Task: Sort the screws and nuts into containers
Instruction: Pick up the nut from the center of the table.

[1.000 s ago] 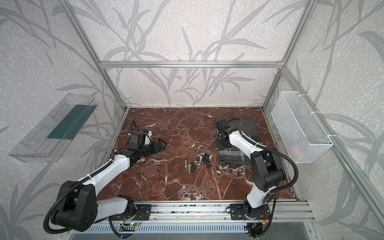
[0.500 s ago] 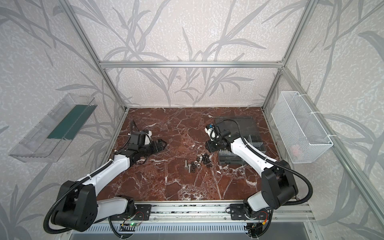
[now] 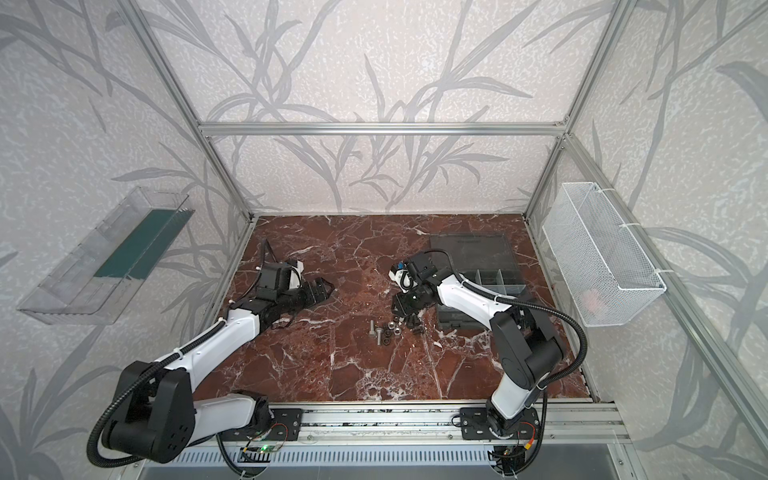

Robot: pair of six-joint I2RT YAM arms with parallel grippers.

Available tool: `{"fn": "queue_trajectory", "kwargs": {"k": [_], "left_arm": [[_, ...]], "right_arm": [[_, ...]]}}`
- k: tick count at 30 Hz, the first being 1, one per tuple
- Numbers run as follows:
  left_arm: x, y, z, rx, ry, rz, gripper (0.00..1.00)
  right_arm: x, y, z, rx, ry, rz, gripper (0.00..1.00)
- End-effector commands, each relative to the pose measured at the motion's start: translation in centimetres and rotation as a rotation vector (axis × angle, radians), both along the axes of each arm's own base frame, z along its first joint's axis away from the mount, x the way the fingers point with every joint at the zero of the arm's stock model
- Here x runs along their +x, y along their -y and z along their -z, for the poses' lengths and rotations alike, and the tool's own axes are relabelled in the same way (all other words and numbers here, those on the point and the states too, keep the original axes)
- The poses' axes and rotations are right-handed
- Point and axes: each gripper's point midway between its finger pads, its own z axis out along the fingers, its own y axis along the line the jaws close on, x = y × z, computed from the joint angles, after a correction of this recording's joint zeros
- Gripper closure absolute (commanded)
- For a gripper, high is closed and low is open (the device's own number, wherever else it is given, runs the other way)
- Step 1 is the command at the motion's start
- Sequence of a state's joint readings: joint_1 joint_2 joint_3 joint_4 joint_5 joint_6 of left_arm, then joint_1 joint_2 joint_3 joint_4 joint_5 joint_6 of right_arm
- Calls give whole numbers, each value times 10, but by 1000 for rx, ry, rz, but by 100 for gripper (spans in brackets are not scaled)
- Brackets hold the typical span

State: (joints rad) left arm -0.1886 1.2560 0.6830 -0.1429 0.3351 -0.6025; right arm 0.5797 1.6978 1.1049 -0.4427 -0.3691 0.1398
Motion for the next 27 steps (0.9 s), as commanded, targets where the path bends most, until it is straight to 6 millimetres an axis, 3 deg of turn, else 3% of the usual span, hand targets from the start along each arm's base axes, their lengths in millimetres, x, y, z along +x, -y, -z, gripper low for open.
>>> {"fn": "queue_trajectory", "kwargs": {"k": [1, 17, 27], "left_arm": [[-2, -2, 0, 0, 5, -3, 1], [-3, -2, 0, 1, 4, -4, 1], [-3, -3, -1, 5, 7, -6, 1]], "right_arm": [[6, -12, -4, 42, -16, 2, 56], [9, 5, 32, -95, -74, 53, 57], [15, 13, 42, -160, -68, 65, 58]]}}
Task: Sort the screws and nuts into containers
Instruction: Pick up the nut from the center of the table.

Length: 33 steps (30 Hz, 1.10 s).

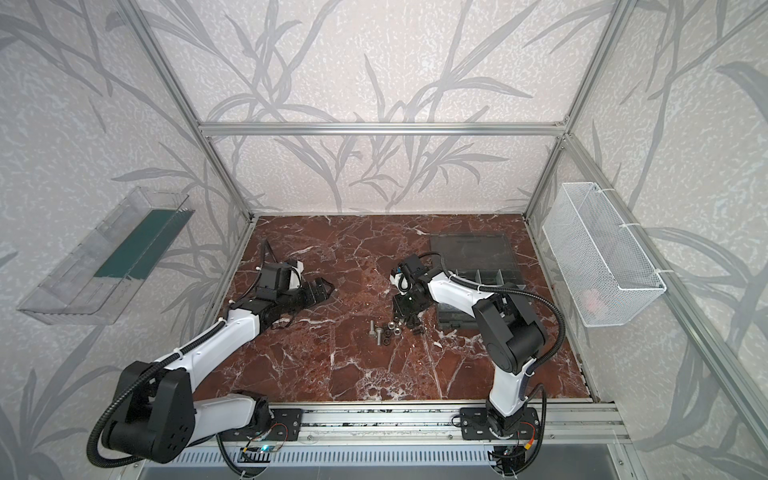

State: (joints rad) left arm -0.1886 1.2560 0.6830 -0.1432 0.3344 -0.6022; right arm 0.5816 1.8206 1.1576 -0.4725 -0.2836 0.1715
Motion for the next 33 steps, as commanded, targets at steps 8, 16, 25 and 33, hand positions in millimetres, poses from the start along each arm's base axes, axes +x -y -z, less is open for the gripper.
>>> {"fn": "queue_trajectory", "kwargs": {"k": [8, 16, 25, 33], "left_arm": [[-3, -3, 0, 6, 6, -7, 1], [-1, -2, 1, -1, 1, -4, 1], [-1, -2, -1, 2, 6, -6, 1], [0, -1, 0, -4, 2, -4, 1]], "right_arm": [[2, 9, 16, -79, -33, 10, 58], [4, 19, 23, -141, -26, 10, 70], [6, 15, 30, -143, -42, -4, 74], [3, 18, 34, -153, -54, -9, 84]]}}
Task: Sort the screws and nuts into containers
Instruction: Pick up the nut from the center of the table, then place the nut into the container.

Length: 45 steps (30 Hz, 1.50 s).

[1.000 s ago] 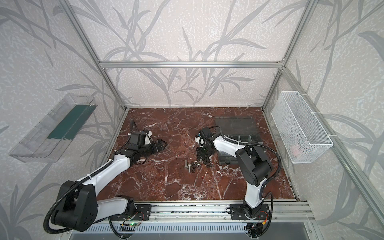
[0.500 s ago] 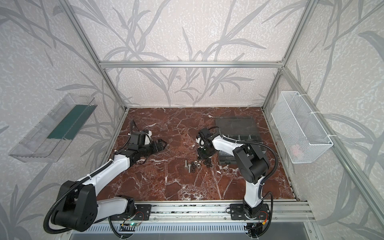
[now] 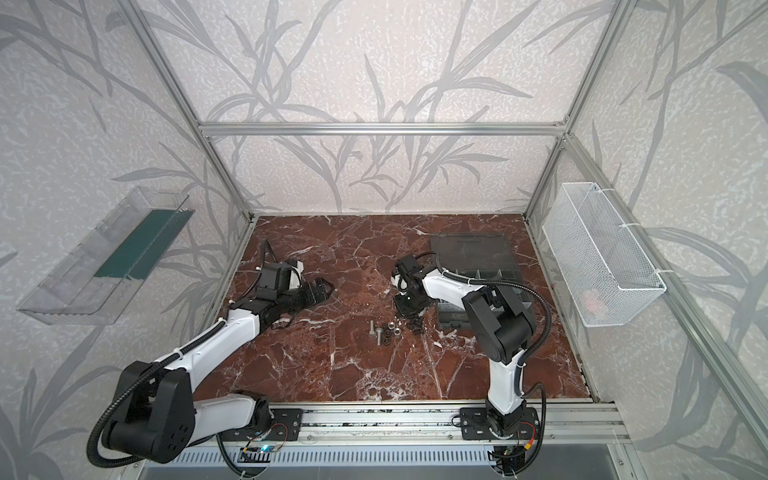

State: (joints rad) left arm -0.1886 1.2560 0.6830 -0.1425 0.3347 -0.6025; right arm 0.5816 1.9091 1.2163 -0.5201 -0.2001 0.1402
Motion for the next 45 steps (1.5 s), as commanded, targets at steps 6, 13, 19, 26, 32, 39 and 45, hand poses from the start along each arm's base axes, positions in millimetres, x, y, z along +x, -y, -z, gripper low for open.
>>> {"fn": "queue_trajectory", "kwargs": {"k": [6, 13, 19, 26, 32, 39, 45], "left_arm": [[0, -1, 0, -4, 2, -2, 1], [-1, -1, 0, -4, 2, -3, 1], [-2, -2, -2, 2, 11, -3, 1], [-2, -2, -1, -4, 9, -2, 1], [-2, -1, -1, -7, 10, -1, 1], [-1, 1, 1, -13, 6, 2, 1], [-1, 0, 1, -14, 5, 1, 1]], "right_arm": [[-10, 11, 11, -54, -46, -12, 90], [-6, -1, -12, 37, -6, -1, 100], [9, -7, -65, 155, 98, 30, 100], [21, 39, -113, 112, 211, 137, 100], [26, 108, -115, -1, 232, 308, 100], [24, 163, -104, -88, 215, 453, 100], [25, 175, -91, -125, 175, 481, 100]]}}
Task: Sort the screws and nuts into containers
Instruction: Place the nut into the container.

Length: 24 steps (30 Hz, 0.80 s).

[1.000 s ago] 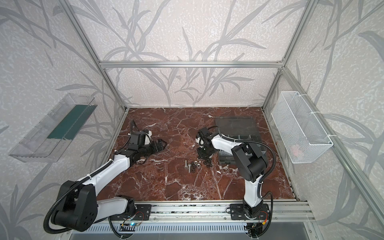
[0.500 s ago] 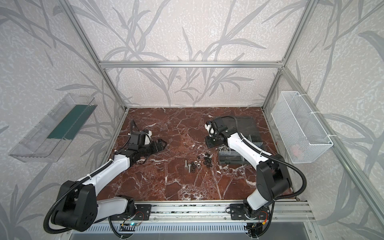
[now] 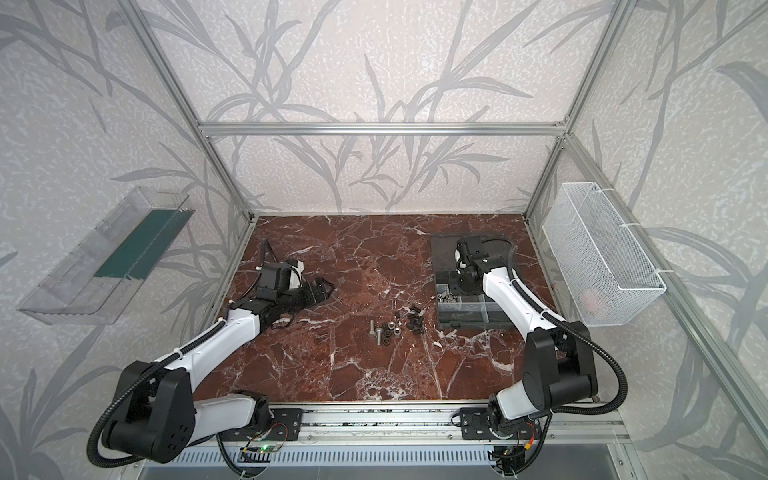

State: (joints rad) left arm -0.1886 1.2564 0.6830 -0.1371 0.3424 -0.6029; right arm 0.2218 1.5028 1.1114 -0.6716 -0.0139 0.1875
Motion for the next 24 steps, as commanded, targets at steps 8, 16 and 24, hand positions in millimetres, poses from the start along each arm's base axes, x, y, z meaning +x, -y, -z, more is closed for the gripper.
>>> {"fn": "queue_trajectory", "kwargs": {"k": [8, 16, 24], "left_arm": [[-2, -3, 2, 2, 1, -7, 1], [-2, -2, 3, 3, -2, -7, 1], [-2, -3, 3, 4, 0, -9, 1]], "right_arm": [[3, 5, 21, -31, -68, 8, 100], [2, -6, 33, 30, -93, -14, 100], [9, -12, 39, 45, -105, -23, 100]]}}
